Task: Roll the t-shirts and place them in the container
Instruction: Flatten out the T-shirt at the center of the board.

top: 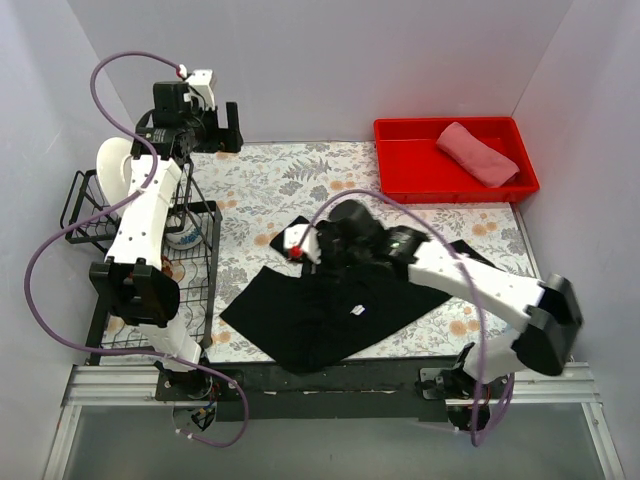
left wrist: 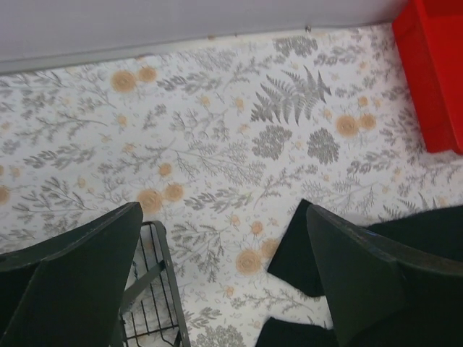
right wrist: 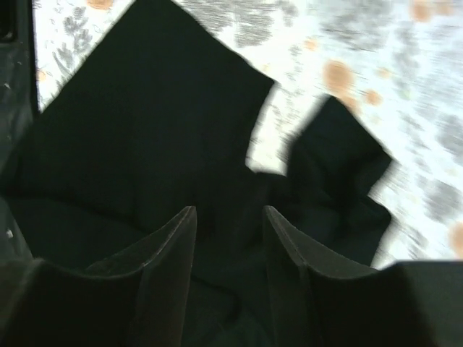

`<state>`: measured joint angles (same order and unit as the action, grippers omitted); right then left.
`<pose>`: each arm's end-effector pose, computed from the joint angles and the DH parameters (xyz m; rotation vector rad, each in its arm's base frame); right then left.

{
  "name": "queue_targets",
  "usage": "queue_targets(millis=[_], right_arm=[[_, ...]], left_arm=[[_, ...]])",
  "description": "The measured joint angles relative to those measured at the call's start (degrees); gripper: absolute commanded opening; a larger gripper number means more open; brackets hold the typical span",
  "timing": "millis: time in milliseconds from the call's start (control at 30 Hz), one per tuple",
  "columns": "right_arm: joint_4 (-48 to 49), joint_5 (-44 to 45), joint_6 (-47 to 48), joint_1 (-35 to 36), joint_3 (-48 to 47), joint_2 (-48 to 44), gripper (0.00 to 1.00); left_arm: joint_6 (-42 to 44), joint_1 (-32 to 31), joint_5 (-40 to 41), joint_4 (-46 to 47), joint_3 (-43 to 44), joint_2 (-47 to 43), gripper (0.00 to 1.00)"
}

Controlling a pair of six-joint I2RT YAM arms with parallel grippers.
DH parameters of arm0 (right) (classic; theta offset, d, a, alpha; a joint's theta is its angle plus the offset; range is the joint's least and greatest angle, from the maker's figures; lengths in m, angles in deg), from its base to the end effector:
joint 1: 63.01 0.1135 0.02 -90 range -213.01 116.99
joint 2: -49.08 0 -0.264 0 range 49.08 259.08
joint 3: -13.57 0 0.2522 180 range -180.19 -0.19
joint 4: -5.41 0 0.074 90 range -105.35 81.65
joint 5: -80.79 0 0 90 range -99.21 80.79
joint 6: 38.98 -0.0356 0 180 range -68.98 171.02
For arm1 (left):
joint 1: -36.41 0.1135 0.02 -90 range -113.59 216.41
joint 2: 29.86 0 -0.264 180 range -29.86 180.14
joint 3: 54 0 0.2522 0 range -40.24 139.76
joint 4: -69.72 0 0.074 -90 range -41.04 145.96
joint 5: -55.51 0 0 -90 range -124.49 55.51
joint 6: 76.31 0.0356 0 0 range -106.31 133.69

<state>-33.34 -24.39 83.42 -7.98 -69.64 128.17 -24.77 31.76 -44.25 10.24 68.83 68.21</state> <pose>0.1705 0.2600 0.3293 -1.6252 1.4780 0.5119 0.3740 -0.0365 0.4184 -0.5532 2.1632 -0.6063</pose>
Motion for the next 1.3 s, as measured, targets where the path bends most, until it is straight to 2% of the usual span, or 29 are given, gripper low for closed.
queue_targets(millis=[167,333,500,633,800,1300], right_arm=[[9.81,0.2,-7.93,6.82,-3.13,16.5,0.42],[16.09,-0.74,-16.79,11.89,-13.62,29.79,0.45],[19.65,-2.14,-23.54,13.86,-26.08,40.3,0.43],[21.22,-2.47,-26.43,14.93,-31.8,46.21,0.43],[21.64,-2.51,-27.74,16.48,-32.54,50.03,0.43],[21.88,1.07,-25.79,17.46,-32.02,52.65,0.4]], left_arm=[[-0.85,0.0,4.13,2.14,4.57,-0.15,0.98],[-0.11,0.0,9.35,3.23,5.22,-1.88,0.98],[2.14,0.09,15.47,4.24,5.14,-3.98,0.98],[2.99,0.44,17.38,4.59,3.93,-6.16,0.98],[3.45,0.9,17.97,4.59,2.49,-8.13,0.98],[3.48,2.03,17.44,4.15,-1.11,-8.98,0.98]])
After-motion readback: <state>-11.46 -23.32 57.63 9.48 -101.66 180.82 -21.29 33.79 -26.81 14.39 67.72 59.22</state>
